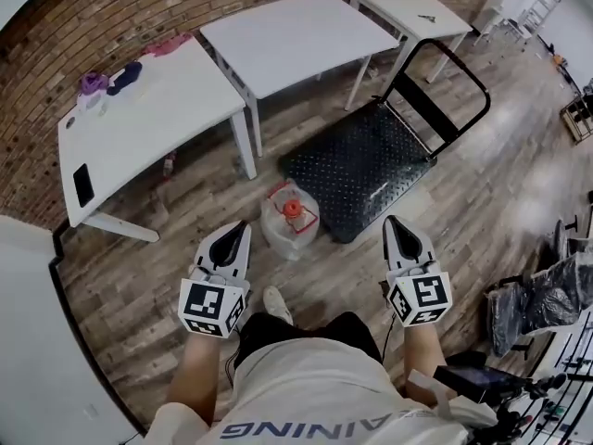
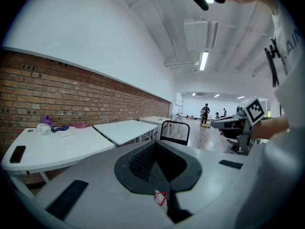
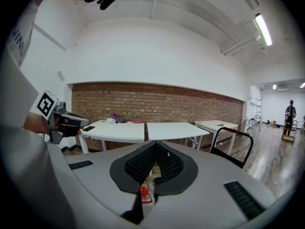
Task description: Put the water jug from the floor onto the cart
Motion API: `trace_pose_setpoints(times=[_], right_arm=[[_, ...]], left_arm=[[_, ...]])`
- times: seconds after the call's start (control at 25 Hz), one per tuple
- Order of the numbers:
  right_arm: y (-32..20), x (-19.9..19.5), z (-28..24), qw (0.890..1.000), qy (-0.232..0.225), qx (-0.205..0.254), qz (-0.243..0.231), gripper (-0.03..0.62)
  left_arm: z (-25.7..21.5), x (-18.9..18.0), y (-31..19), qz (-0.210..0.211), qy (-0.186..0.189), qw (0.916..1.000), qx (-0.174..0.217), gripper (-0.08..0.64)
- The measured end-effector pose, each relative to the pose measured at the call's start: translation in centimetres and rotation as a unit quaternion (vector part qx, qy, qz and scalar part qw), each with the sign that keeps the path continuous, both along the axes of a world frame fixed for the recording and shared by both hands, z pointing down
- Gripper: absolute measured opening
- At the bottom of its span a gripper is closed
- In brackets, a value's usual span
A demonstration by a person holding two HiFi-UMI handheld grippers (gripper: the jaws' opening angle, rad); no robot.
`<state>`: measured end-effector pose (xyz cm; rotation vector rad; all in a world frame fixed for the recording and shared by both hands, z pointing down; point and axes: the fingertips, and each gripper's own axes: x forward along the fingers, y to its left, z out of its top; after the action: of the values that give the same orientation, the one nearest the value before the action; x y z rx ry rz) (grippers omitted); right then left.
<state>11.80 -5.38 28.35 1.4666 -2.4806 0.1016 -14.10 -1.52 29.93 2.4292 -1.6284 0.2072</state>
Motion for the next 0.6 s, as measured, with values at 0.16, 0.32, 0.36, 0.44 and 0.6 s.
trace_pose_setpoints(times=[0.16, 0.32, 0.36, 0.44, 0.6], right_arm=[[-1.9, -1.9, 1.5, 0.999, 0.010, -0.015, -0.027, 0.005], [-4.1, -3.2, 3.6, 0.998, 0.007, -0.030, -0.053, 0.005], [-4.7, -3.5, 4.0, 0.997, 0.007, -0.032, -0.063, 0.005], [-6.1, -3.9, 4.5, 0.996, 0.007, -0.030, -0.085, 0.005], [-8.6, -4.6, 6.2, 0.989, 0.002, -0.042, -0.139, 0.005]], left_arm=[[0.8, -1.9, -2.2, -0.016, 0.001, 0.9999, -0.005, 0.000], [2.0, -2.5, -3.2, -0.040, 0.004, 0.9991, -0.012, 0.000], [2.2, -2.5, -3.3, -0.048, 0.004, 0.9987, -0.014, 0.000], [2.5, -2.3, -3.8, -0.063, 0.006, 0.9979, -0.013, 0.000], [3.3, -1.5, -4.3, -0.109, 0.003, 0.9939, -0.017, 0.000]])
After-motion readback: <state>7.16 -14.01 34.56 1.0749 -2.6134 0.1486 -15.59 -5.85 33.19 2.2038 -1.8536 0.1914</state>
